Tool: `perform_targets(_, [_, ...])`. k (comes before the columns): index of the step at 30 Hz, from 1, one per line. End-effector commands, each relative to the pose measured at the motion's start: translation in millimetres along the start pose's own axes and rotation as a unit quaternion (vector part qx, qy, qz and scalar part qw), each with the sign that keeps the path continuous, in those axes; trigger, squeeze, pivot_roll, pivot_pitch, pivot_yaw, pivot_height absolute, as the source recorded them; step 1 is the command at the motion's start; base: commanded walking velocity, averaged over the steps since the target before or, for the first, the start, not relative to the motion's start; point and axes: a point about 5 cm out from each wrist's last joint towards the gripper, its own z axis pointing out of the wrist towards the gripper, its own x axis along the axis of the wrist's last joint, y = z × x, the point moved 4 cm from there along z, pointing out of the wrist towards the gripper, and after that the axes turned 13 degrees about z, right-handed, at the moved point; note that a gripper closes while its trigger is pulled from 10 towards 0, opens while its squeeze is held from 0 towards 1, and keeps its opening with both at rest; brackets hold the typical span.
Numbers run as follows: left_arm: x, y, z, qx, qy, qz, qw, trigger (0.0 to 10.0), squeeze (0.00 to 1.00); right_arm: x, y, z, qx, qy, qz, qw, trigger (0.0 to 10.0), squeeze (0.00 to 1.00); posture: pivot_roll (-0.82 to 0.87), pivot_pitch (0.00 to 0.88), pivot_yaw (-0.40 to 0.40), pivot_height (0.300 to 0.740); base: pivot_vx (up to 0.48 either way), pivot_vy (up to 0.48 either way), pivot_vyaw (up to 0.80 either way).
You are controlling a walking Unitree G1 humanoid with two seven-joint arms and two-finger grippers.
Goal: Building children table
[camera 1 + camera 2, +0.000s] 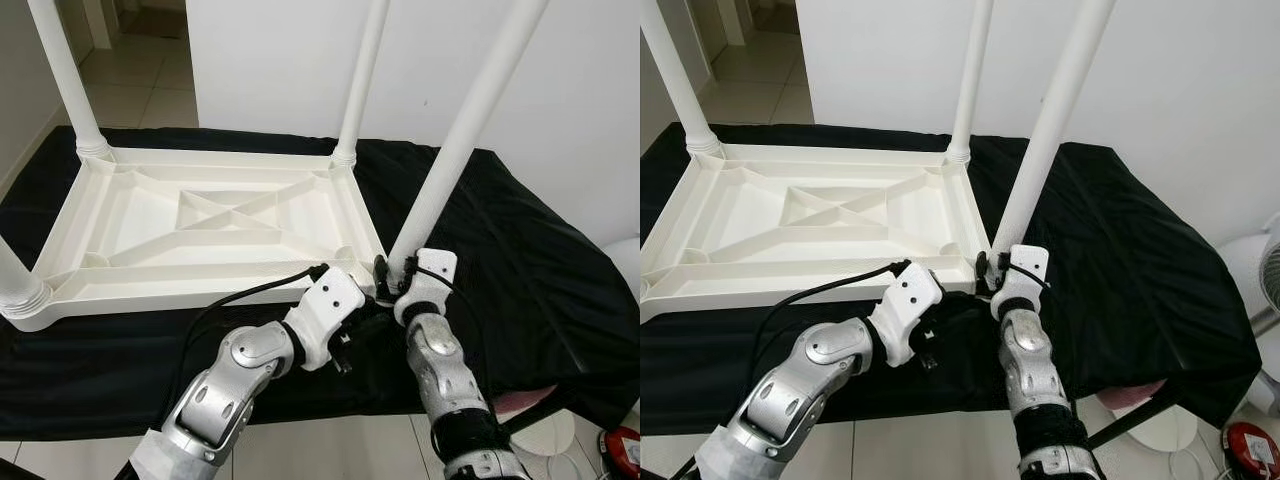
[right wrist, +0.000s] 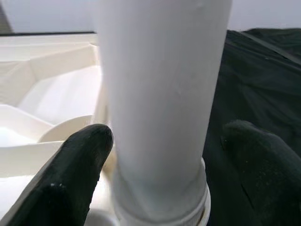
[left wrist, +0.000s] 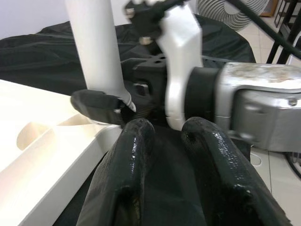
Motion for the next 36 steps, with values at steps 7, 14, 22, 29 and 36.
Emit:
perform_targets(7, [0,1.0,-0.3,0.005,-0.003,0.001,1.000,10.0,0.00,7,2.3,-12.0,0.103,-0.027,-0.006,0.994,10.0,0.00,-0.01,0.000,-0.110,0.740,0.000,0.000,0.00])
perform_targets(14, [1,-0.3,-0.7,0.004,-0.003,0.003,1.000,10.0,0.00,16,1.3,-9.0,0.205,-0.054,-0.044,0.976,10.0,0.00,-0.01,0.000,-0.098,0.740,0.000,0.000,0.00])
perform_targets(22, [0,-4.2,-2.5,0.007,-0.006,0.005,1.000,10.0,0.00,13,-4.1,4.3,0.266,-0.091,-0.076,0.957,10.0,0.00,0.00,0.000,-0.089,0.740,0.000,0.000,0.00])
perform_targets(29, [1,-7.1,-2.0,0.009,-0.006,0.008,1.000,10.0,0.00,11,-6.7,24.1,0.275,-0.115,-0.109,0.948,10.0,0.00,0.00,0.000,-0.083,0.740,0.000,0.000,0.00])
perform_targets(36, [2,-8.3,-1.6,0.010,-0.005,0.009,1.000,10.0,0.00,4,-11.6,31.6,0.283,-0.137,-0.116,0.942,10.0,0.00,0.00,0.000,-0.080,0.740,0.000,0.000,0.00])
